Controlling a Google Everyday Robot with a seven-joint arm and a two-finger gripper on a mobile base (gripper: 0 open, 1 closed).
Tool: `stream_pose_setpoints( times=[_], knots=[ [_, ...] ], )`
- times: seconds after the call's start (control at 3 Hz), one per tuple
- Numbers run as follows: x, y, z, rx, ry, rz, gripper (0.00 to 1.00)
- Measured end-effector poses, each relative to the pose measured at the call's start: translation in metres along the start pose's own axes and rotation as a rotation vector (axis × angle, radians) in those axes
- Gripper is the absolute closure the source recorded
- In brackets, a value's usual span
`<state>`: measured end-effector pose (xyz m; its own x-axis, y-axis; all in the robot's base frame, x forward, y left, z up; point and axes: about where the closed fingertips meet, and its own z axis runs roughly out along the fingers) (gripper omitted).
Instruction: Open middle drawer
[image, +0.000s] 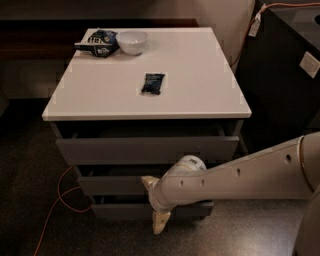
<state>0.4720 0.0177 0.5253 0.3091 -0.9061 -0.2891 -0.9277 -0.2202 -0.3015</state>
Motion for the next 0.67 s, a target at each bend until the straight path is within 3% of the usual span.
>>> stream_pose_setpoints(
  times=[0.67],
  knots=[
    [0.016,-0.0023,0.013,0.052,-0.006,-0.003,0.0]
  ],
)
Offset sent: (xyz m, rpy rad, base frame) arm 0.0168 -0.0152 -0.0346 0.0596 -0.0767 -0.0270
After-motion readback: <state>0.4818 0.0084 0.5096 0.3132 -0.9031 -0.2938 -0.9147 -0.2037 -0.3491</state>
